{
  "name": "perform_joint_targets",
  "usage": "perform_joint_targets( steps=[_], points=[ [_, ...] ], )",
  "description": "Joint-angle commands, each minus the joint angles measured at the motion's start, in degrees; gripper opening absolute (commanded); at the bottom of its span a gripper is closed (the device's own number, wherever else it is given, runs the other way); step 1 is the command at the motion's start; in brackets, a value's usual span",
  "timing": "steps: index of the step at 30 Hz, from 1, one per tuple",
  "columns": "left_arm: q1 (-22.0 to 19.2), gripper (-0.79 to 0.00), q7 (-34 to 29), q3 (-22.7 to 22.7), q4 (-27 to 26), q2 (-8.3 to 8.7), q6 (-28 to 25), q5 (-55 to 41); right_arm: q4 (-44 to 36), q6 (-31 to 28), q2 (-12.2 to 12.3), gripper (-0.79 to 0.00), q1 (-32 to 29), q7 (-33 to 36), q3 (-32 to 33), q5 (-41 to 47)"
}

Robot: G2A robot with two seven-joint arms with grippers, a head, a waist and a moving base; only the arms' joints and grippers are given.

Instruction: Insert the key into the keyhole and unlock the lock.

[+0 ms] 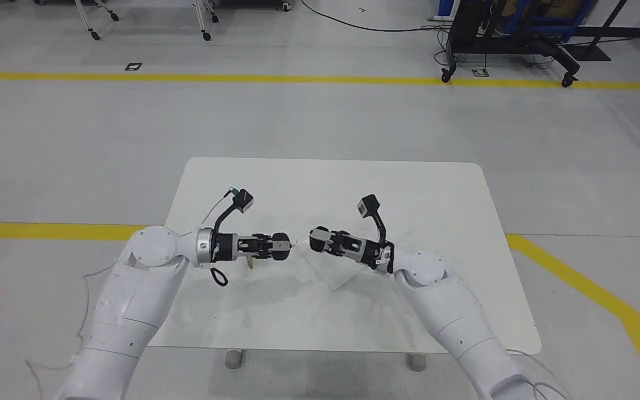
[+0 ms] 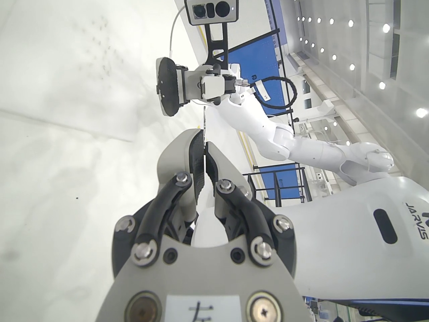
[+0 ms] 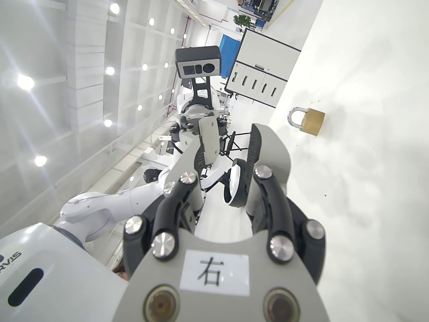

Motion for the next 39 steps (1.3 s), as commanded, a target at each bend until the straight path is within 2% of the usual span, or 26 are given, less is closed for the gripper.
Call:
perform_joint_targets(
  steps=[1, 7, 20, 21, 22, 39],
  points=[
    [0.0, -0.785, -0.3, 0.5, -0.2, 0.01, -0.4, -0.1, 0.0, 0.1, 0.1, -0.480, 0.0, 1.8, -0.2, 1.2],
    [-0.4, -0.785, 0.2, 1.7, 0.1, 0.01, -0.3, 0.0, 0.4, 0.4, 0.2, -0.505, 0.3, 5.6, -0.6, 4.1],
    [-1.5, -0.785, 0.1, 3.8, 1.0, 0.11, -0.5, 0.2, 0.5, 0.8, 0.5, -0.613, 0.7, 6.1, -1.9, 3.5],
    [-1.6, -0.785, 0.4, 3.9, 1.2, 0.12, -0.4, 0.2, 0.5, 0.8, 0.5, -0.730, 0.7, 6.0, -2.1, 3.2],
    [-1.6, -0.785, 0.4, 4.0, 1.2, 0.14, -0.5, 0.3, 0.5, 0.8, 0.5, -0.785, 0.7, 5.9, -2.2, 3.2],
    [-2.5, -0.785, 1.6, 4.7, 2.4, 0.51, -0.4, -0.5, 0.4, 0.9, 1.0, -0.785, 0.9, 7.1, -2.9, 4.1]
  ],
)
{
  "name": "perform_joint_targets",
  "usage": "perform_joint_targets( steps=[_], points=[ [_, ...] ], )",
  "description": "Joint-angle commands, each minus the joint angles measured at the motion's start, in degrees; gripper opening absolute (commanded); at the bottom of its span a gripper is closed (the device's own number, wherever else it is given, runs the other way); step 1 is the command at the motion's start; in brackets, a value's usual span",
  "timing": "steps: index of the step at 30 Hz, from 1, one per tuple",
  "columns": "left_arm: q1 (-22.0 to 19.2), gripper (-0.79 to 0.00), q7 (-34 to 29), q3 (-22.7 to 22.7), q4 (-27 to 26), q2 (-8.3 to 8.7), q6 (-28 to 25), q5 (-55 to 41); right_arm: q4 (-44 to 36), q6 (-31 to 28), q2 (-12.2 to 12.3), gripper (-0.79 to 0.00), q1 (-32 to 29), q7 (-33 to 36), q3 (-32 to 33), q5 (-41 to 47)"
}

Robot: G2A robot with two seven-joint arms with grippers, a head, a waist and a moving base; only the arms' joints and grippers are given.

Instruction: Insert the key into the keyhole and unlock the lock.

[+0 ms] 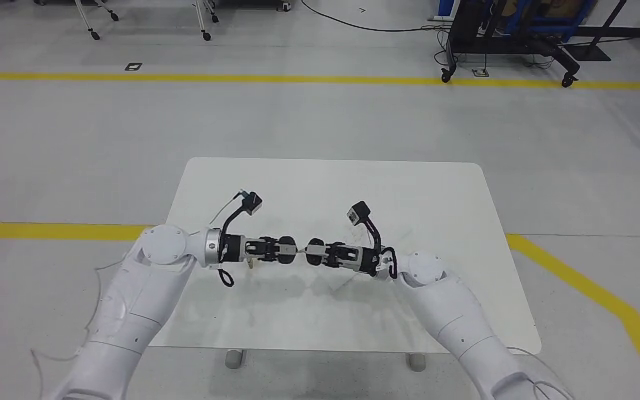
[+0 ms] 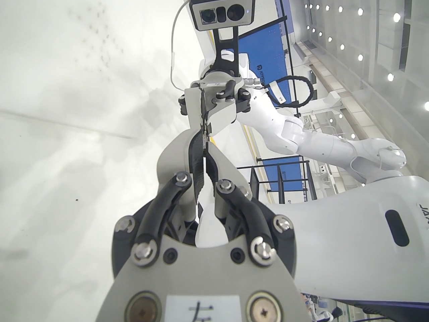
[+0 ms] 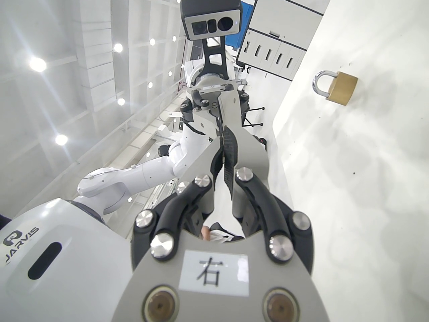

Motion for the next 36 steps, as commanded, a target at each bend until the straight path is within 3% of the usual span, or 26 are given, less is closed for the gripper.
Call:
perform_joint_targets(
  steps=[1, 2, 3, 8, 13, 18, 22, 24, 27, 29, 32, 36],
  points=[
    [-0.1, -0.785, 0.2, 0.1, 0.2, 0.04, 0.1, 0.0, 0.0, 0.0, 0.0, -0.785, 0.0, -0.1, -0.1, 0.0],
    [-0.2, -0.517, 0.2, 0.1, 0.2, 0.05, 0.2, -0.1, 0.0, 0.0, 0.1, -0.785, 0.1, -0.1, -0.1, 0.0],
    [-0.2, 0.000, 0.2, 0.2, 0.3, 0.08, 0.2, 0.0, 0.0, 0.0, 0.1, -0.785, 0.1, -0.2, -0.2, -0.1],
    [-0.5, 0.000, 2.0, -0.1, 0.5, 0.34, 0.4, 1.8, -0.1, -0.8, 0.2, -0.785, 0.1, -1.4, 0.0, -0.1],
    [-0.1, 0.000, 6.4, -3.2, -1.3, 1.40, 0.3, 7.5, -1.1, -3.3, 1.0, -0.785, -0.9, -3.6, 3.1, 1.6],
    [6.0, 0.000, 9.3, -11.0, -13.4, 3.93, 2.4, 18.1, -1.4, -3.6, 1.2, -0.785, -1.1, -3.8, 3.6, 1.8],
    [15.7, 0.000, 11.8, -18.1, -27.5, 5.87, 9.9, 31.0, -1.4, -3.6, 1.2, -0.785, -1.1, -3.8, 3.6, 1.8],
    [19.8, 0.000, 12.2, -20.1, -32.9, 6.58, 16.5, 40.9, -1.4, -3.6, 1.2, -0.785, -1.1, -3.8, 3.6, 1.8],
    [23.6, 0.000, 12.3, -18.7, -38.0, 6.72, 26.1, 49.4, -1.4, -3.6, 1.2, -0.785, -1.1, -3.8, 3.6, 1.8],
    [23.8, 0.000, 11.7, -16.3, -38.5, 6.53, 29.1, 51.1, -1.4, -3.6, 1.2, -0.785, -1.1, -3.8, 3.6, 1.8],
    [21.1, -0.012, 12.2, -13.0, -35.3, 6.08, 33.5, 53.5, -1.4, -3.6, 1.2, -0.785, -1.1, -3.8, 3.6, 1.8],
    [16.1, -0.148, 12.2, -7.7, -29.7, 5.20, 37.7, 56.0, -1.4, -3.6, 1.2, -0.785, -1.1, -3.8, 3.6, 1.8]
  ],
)
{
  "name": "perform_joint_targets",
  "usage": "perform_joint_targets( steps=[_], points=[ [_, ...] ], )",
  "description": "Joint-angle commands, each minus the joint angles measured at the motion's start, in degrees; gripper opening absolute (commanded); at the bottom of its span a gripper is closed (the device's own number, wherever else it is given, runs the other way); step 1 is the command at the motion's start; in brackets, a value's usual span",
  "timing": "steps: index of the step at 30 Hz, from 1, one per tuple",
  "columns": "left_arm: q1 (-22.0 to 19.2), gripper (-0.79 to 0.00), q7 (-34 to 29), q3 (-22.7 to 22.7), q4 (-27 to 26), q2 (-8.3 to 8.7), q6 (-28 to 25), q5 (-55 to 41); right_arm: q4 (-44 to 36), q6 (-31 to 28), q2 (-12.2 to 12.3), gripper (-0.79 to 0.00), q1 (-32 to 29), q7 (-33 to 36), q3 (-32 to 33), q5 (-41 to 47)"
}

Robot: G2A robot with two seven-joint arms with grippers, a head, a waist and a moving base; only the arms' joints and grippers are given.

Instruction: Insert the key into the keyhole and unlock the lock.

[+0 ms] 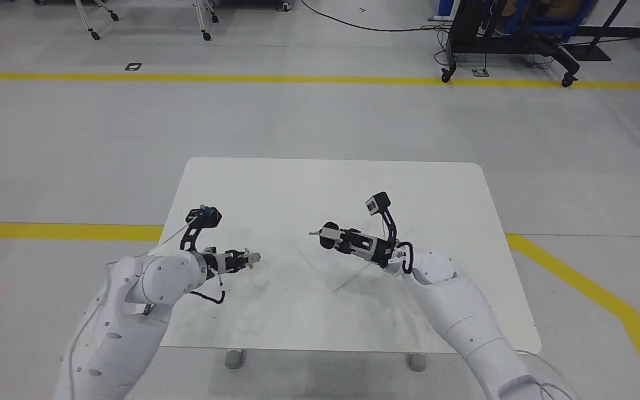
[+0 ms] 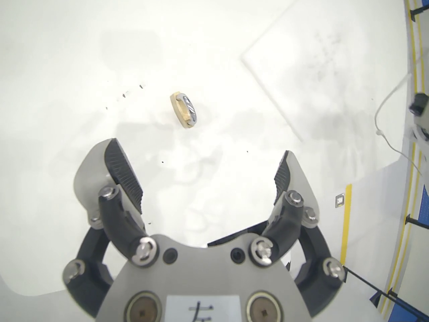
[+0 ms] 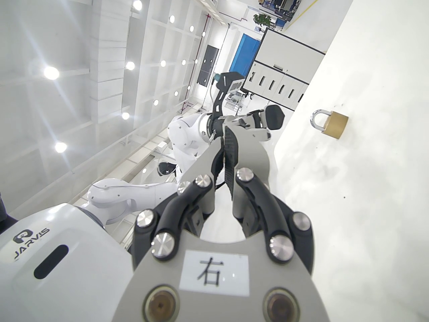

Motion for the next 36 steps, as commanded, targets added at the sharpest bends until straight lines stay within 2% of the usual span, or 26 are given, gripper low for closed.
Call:
perform_joint_targets(
  steps=[1, 8, 16, 20, 26, 27, 28, 29, 30, 36],
  points=[
    [-2.4, -0.197, -0.1, 2.7, 2.6, -0.44, 2.0, 1.3, 0.0, 0.0, 0.0, -0.785, 0.0, 0.0, 0.0, 0.0],
    [-7.5, -0.400, 0.1, 6.8, 9.0, -1.60, 4.5, 1.0, 0.0, 0.0, 0.0, -0.785, 0.0, 0.0, 0.0, 0.0],
    [-10.4, -0.443, 0.5, 10.2, 12.8, -2.49, 4.1, 1.8, 0.0, 0.0, 0.0, -0.785, 0.0, 0.0, 0.0, 0.0],
    [-11.4, -0.539, 0.4, 11.3, 14.2, -2.84, 3.4, 1.3, 0.0, 0.0, 0.0, -0.785, 0.0, 0.0, 0.0, 0.0],
    [-12.1, -0.582, 0.5, 11.8, 15.2, -3.05, 3.6, 2.3, 0.0, 0.0, 0.0, -0.785, 0.0, 0.0, 0.0, 0.0],
    [-12.1, -0.606, 0.6, 11.8, 15.3, -3.06, 3.7, 2.5, 0.0, 0.0, 0.0, -0.785, 0.0, 0.0, 0.0, 0.0],
    [-12.1, -0.665, 0.6, 11.8, 15.3, -3.07, 3.7, 2.7, 0.0, 0.0, 0.0, -0.785, 0.0, 0.0, 0.0, 0.0],
    [-12.1, -0.767, 0.5, 11.7, 15.3, -3.07, 3.6, 2.7, 0.0, 0.0, 0.0, -0.785, 0.0, 0.0, 0.0, 0.0],
    [-12.2, -0.785, 0.5, 11.7, 15.3, -3.07, 3.5, 2.8, 0.0, 0.0, 0.0, -0.785, 0.0, 0.0, 0.0, 0.0],
    [-11.9, -0.785, -1.2, 11.4, 14.5, -2.93, 1.7, 3.0, 0.0, 0.0, 0.0, -0.785, 0.0, 0.0, 0.0, 0.0]
  ],
)
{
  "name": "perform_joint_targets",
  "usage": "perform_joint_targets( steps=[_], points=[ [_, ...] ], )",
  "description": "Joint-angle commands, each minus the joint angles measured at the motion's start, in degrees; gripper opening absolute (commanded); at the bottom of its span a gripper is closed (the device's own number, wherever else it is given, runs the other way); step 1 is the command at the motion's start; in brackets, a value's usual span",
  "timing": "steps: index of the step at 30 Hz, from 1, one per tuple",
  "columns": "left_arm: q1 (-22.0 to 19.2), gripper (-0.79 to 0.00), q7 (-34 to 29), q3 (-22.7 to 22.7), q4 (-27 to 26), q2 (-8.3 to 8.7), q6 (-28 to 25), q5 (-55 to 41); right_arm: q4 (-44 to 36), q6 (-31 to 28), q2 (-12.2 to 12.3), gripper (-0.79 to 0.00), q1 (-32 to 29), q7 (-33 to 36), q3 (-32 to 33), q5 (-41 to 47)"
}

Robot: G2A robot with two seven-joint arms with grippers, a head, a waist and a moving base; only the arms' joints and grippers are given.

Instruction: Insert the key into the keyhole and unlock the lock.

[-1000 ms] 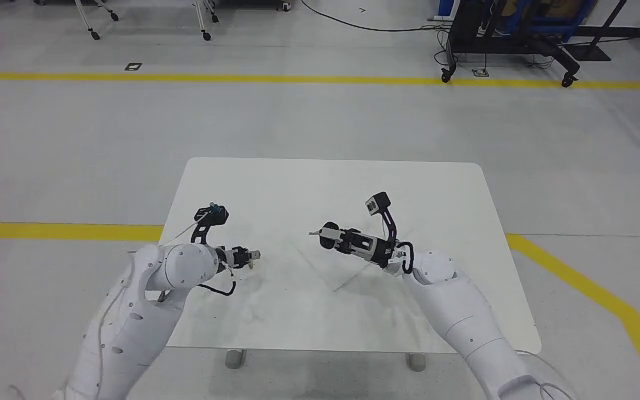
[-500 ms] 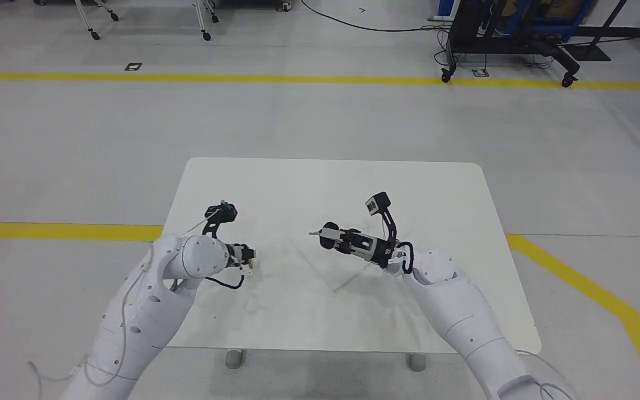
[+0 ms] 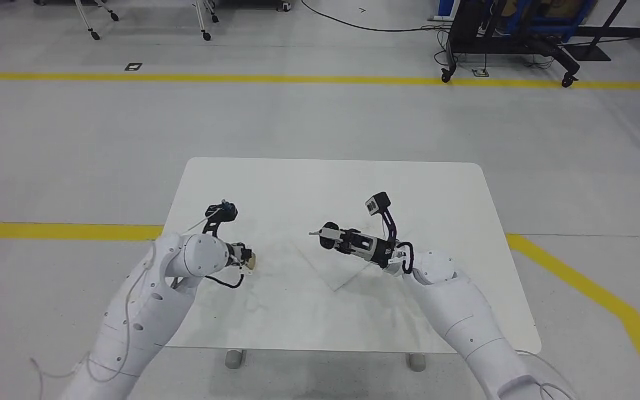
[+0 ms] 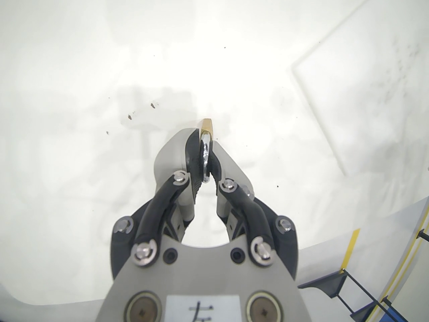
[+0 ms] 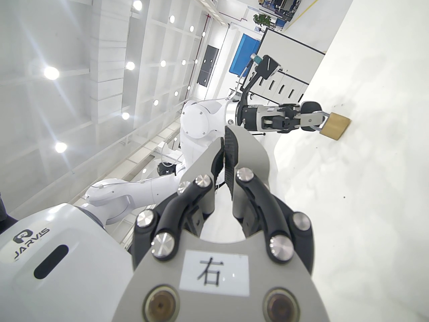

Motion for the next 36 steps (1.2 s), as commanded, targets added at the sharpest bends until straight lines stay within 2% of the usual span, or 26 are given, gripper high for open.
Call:
perform_joint_targets(
  steps=[1, 9, 19, 22, 26, 31, 36],
  points=[
    [0.2, -0.785, -0.4, -0.1, -0.3, 0.06, -0.5, 0.3, 0.0, 0.0, 0.0, -0.785, 0.0, 0.0, 0.0, 0.0],
    [0.5, -0.785, -2.2, -0.2, -0.3, 0.25, -3.9, 0.5, 0.0, 0.0, 0.0, -0.785, 0.0, 0.0, 0.0, 0.0],
    [1.3, -0.785, -3.3, -0.5, -1.7, 0.59, -4.5, 3.8, 0.0, 0.0, 0.0, -0.785, 0.0, 0.0, 0.0, 0.0],
    [1.6, -0.785, -1.8, -0.8, -2.3, 0.47, -4.7, 2.7, 0.0, 0.0, 0.0, -0.785, 0.0, 0.0, 0.0, 0.0],
    [2.9, -0.785, 5.1, -3.5, -3.0, 0.06, -6.7, -6.1, 0.0, 0.0, 0.0, -0.785, 0.0, 0.0, 0.0, 0.0],
    [5.1, -0.785, 12.5, -8.9, -1.5, -0.33, -13.8, -23.3, 0.0, 0.0, 0.0, -0.785, 0.0, 0.0, 0.0, 0.0],
    [5.4, -0.785, 11.6, -11.0, 2.8, -0.82, -22.5, -39.2, 0.0, 0.0, 0.0, -0.785, 0.0, 0.0, 0.0, 0.0]
  ],
)
